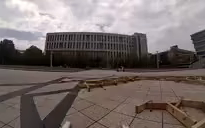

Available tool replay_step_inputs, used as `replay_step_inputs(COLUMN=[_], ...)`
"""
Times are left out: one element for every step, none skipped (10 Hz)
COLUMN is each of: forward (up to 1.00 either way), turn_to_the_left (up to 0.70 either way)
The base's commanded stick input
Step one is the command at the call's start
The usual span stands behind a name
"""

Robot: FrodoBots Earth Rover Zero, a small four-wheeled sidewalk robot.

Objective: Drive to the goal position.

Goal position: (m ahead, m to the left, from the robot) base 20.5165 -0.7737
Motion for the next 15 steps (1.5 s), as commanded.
replay_step_inputs(forward=[0.06,0.06,0.06,0.06,0.06,0.06,0.06,0.06,0.06,0.06,0.06,0.06,0.06,0.06,0.06], turn_to_the_left=[0.00,0.00,0.00,0.00,0.00,0.01,0.01,0.00,0.00,0.00,0.00,0.00,0.00,0.00,0.00])
